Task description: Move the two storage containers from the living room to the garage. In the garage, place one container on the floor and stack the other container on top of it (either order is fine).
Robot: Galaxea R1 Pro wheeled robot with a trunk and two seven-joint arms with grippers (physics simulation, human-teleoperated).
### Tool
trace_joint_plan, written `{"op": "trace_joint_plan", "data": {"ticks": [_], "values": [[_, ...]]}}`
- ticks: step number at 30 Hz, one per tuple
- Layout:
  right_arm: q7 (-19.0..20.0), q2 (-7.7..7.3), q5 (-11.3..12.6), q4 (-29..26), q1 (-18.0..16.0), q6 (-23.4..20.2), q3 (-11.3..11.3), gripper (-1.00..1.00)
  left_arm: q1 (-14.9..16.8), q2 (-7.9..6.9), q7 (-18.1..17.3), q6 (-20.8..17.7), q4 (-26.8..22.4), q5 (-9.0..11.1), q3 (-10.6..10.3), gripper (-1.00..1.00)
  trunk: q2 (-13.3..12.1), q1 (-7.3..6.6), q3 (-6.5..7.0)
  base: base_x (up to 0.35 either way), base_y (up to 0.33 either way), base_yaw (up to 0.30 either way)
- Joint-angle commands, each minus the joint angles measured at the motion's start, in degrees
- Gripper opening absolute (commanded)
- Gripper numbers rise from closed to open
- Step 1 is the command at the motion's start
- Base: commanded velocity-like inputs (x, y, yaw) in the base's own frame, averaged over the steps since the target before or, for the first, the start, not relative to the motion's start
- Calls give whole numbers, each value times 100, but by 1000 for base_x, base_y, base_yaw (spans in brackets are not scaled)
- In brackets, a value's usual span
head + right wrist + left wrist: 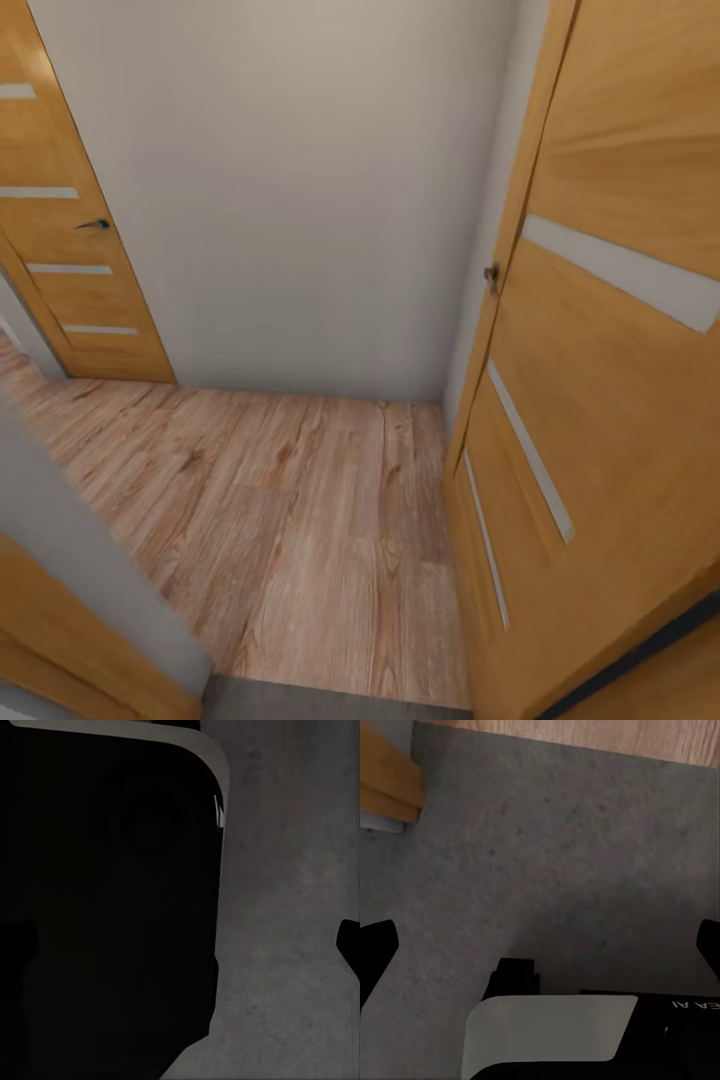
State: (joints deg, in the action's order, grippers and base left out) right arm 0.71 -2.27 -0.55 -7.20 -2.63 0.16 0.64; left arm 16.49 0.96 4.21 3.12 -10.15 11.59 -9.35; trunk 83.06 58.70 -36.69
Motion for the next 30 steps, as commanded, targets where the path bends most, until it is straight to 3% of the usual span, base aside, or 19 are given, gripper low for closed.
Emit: {"op": "trace_joint_plan", "data": {"ticks": [1,15,30], "values": [[9,-1,-6,-1,-2,2,6,100,4,-1,28,21,4,54,-50,100,2,2,-5,261,-3,0],[25,-3,-3,-1,-4,2,7,100,4,7,34,23,4,54,-48,100,2,2,-5,175,38,0],[26,-1,-1,-7,-4,2,5,100,4,29,36,22,4,54,-50,100,2,2,-5,34,74,0]]}}
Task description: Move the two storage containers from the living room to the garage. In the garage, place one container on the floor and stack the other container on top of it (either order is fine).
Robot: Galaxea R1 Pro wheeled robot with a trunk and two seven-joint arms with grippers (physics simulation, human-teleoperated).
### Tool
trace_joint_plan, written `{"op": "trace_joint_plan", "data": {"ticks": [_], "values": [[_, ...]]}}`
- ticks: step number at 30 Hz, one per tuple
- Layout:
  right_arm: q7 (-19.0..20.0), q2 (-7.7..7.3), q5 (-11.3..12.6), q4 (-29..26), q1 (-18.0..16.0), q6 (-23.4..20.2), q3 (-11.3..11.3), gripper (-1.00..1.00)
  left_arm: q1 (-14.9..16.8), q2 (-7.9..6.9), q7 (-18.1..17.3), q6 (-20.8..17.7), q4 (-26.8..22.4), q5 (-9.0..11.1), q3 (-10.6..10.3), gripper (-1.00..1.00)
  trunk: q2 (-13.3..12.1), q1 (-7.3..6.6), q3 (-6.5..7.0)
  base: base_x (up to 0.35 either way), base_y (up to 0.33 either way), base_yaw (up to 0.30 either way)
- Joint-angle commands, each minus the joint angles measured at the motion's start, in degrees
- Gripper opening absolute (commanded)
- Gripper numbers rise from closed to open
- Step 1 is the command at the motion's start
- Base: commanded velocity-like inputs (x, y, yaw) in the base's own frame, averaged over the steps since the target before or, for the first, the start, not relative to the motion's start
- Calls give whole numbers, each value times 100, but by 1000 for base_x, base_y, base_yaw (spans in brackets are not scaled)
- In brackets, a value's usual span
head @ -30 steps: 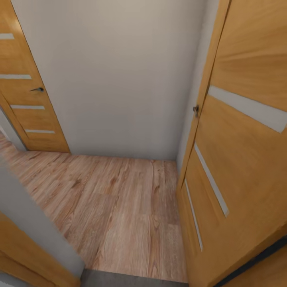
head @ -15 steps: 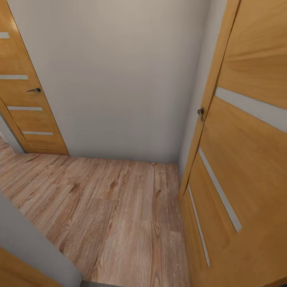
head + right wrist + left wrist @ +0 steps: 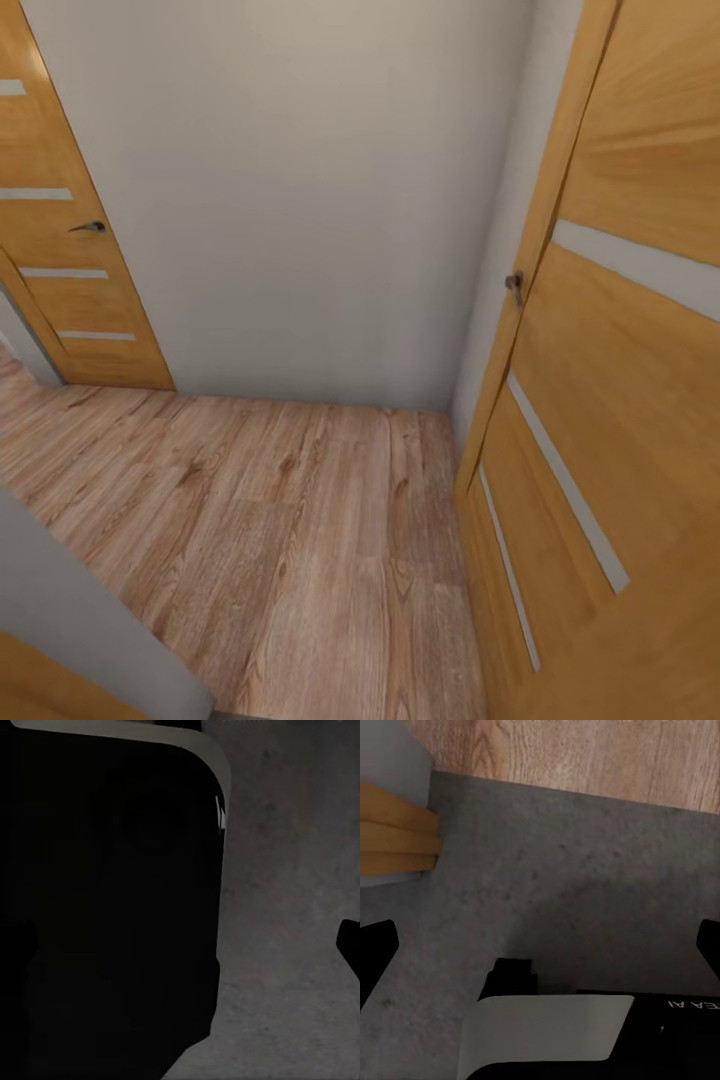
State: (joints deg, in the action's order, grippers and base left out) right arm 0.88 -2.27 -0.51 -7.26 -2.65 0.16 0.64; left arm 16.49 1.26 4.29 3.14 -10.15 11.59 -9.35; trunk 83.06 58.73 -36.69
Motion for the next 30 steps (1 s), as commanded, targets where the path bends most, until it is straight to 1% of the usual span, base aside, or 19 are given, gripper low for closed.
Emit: {"op": "trace_joint_plan", "data": {"ticks": [1,9,14,23,30], "values": [[9,-2,-5,-2,-1,2,4,100,3,2,28,21,4,54,-50,100,2,0,-5,31,28,0],[9,-2,-2,-26,1,2,1,100,3,60,35,21,4,54,-50,100,2,0,-5,89,10,0],[9,-1,-2,-30,1,2,-1,100,3,71,40,20,4,54,-53,100,2,0,-5,45,7,0],[9,3,-2,-30,1,2,4,100,3,80,48,28,4,52,-58,100,2,0,-5,117,10,0],[9,4,-2,-30,1,2,6,100,3,82,53,27,4,48,-58,100,2,0,-5,219,41,0]]}}
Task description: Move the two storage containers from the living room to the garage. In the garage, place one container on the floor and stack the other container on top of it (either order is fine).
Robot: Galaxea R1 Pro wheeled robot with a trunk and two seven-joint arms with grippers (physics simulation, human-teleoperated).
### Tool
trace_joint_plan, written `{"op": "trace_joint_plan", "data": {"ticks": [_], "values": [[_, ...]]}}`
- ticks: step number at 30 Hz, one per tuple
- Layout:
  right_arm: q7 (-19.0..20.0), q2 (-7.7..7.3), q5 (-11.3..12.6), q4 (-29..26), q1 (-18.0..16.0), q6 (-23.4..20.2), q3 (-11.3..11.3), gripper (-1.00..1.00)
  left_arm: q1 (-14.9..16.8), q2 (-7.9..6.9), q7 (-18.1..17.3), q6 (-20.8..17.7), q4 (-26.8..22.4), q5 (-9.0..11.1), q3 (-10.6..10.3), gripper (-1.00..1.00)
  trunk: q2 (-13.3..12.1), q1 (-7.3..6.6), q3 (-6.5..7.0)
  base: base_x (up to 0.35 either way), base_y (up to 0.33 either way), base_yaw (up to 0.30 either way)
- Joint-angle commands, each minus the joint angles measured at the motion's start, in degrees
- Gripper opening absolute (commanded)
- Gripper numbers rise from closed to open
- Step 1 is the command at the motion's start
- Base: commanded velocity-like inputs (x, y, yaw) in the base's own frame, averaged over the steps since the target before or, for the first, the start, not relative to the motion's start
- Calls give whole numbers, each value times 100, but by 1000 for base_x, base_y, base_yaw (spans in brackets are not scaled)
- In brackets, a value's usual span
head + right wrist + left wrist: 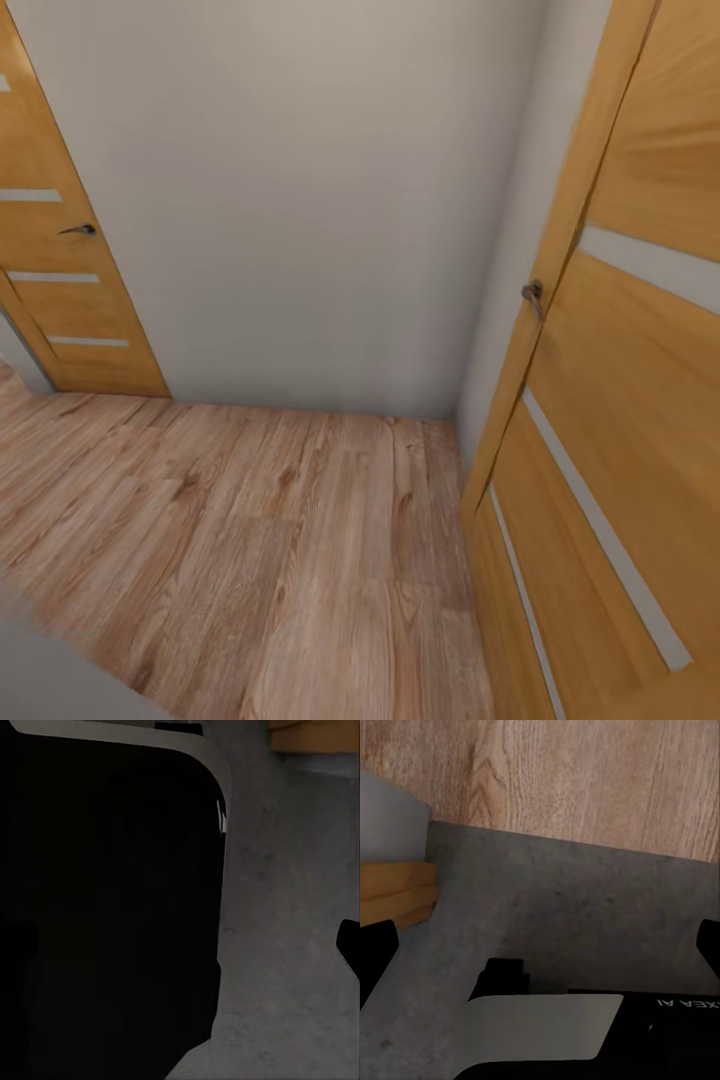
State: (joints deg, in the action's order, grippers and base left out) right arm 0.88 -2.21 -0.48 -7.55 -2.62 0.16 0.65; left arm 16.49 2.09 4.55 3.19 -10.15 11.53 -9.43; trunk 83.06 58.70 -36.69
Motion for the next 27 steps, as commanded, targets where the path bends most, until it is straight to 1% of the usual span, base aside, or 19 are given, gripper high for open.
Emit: {"op": "trace_joint_plan", "data": {"ticks": [1,13,27], "values": [[9,-2,-5,-1,-3,2,5,100,4,0,28,22,4,55,-50,100,2,2,-5,266,28,0],[9,0,-5,-1,-3,2,6,100,4,11,28,20,4,51,-51,100,2,2,-5,173,1,0],[9,1,-5,-1,-4,2,6,100,4,35,29,20,4,57,-50,100,2,2,-5,77,-7,0]]}}
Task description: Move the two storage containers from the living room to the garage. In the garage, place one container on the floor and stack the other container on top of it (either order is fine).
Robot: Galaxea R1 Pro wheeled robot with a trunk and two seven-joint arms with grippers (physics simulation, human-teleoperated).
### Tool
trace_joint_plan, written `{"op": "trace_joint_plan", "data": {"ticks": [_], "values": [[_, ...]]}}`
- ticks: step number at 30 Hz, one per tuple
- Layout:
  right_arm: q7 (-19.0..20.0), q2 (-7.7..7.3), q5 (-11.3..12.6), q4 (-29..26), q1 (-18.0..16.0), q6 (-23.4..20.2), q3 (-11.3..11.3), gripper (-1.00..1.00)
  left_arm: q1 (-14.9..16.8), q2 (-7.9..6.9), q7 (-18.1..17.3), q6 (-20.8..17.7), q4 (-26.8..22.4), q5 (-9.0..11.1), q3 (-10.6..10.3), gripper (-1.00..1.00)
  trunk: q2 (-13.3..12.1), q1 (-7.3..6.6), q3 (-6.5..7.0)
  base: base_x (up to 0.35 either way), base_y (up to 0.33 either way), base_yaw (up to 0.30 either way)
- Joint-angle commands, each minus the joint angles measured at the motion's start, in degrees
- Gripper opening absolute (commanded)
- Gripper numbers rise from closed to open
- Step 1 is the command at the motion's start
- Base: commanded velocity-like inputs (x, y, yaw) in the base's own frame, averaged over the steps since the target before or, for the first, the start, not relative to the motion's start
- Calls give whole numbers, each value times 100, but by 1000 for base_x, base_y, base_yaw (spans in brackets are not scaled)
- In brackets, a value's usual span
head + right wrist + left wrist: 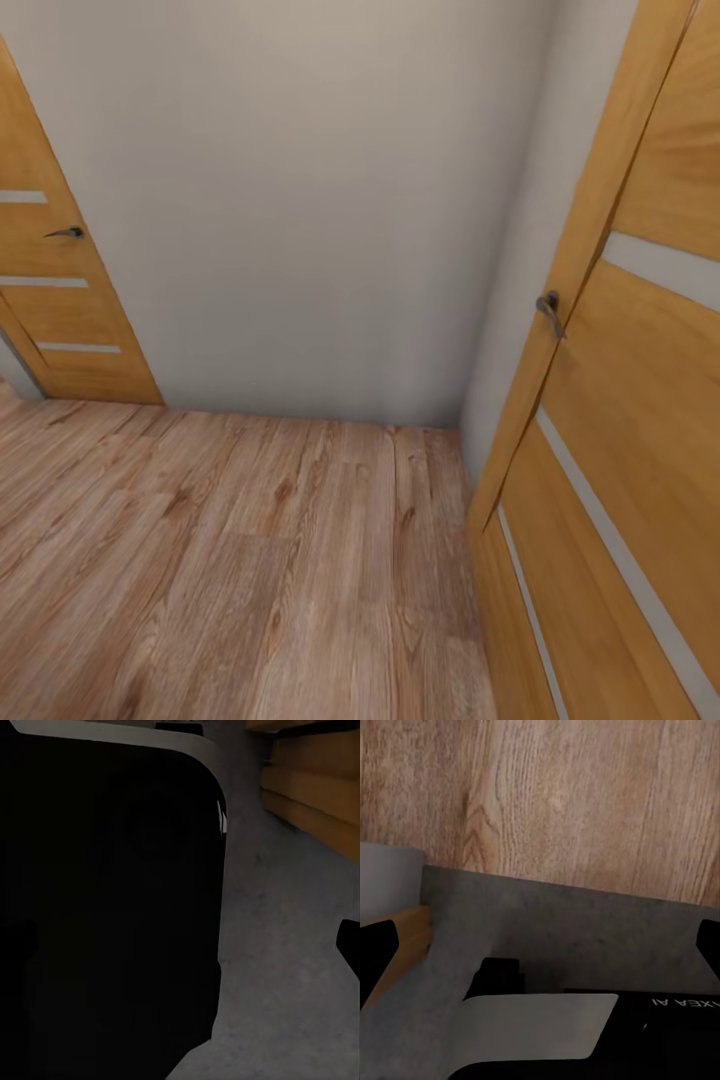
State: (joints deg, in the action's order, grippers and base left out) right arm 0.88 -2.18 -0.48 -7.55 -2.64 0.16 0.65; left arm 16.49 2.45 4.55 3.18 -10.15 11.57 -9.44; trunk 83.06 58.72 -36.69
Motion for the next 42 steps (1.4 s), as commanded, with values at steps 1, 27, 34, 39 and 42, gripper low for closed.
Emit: {"op": "trace_joint_plan", "data": {"ticks": [1,27,34,39,42], "values": [[9,-2,-5,-1,-1,2,5,100,4,3,28,21,4,55,-50,100,2,0,-5,75,0,0],[9,-2,-5,-1,0,2,5,100,4,28,28,16,4,47,-74,100,2,0,-5,11,5,0],[9,-2,-6,-1,-3,2,5,100,4,28,28,16,4,47,-75,100,2,0,-5,0,52,0],[9,-2,-5,-1,-1,2,5,100,4,33,28,16,4,47,-76,100,2,0,-5,20,10,0],[9,-2,-5,-1,0,2,5,100,4,37,28,18,4,47,-76,100,2,0,-5,96,2,0]]}}
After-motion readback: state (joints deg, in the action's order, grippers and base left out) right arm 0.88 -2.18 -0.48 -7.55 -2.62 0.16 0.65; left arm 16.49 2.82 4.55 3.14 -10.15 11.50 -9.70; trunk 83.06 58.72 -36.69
